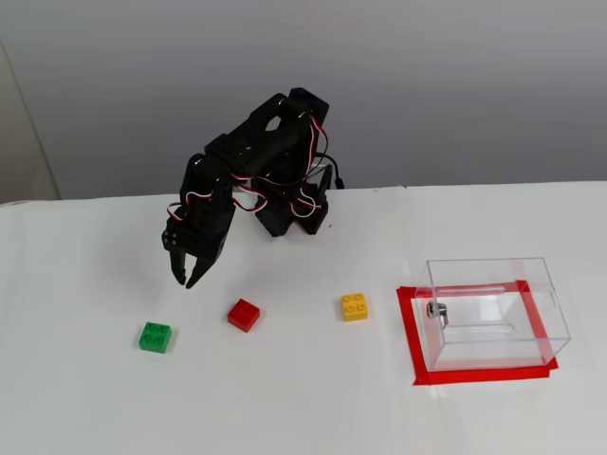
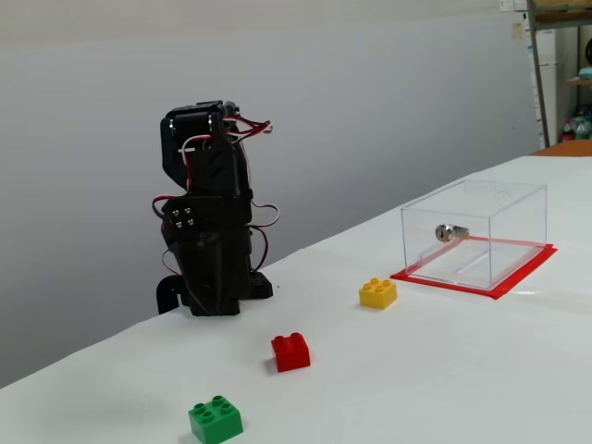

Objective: Pick the green lego brick and place it into the transparent box

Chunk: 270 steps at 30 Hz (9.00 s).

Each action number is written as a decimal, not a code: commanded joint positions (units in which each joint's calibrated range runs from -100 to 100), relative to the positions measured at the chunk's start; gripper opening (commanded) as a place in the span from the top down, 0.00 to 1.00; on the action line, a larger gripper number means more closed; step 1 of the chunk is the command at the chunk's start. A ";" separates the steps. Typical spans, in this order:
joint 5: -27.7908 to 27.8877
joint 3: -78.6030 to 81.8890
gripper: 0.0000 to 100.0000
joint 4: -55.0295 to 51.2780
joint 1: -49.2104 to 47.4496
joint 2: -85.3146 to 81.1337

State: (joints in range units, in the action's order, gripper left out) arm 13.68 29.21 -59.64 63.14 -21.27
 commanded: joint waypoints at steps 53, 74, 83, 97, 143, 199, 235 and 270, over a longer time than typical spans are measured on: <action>1.35 -2.27 0.61 21.69 -3.95 23.26; -0.58 -2.99 0.62 26.57 -3.51 26.57; -1.00 -2.36 0.62 27.09 -3.81 26.57; -0.89 -3.08 0.62 27.09 -3.21 29.20; -4.23 -2.18 0.96 26.31 -4.62 9.60; -11.80 11.92 0.96 12.82 -60.89 -36.22; -11.90 -6.34 0.95 13.60 -105.03 -7.71; -11.90 -24.69 0.95 13.69 -118.56 18.09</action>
State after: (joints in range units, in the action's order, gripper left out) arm 1.95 7.24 -46.79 -55.02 -2.83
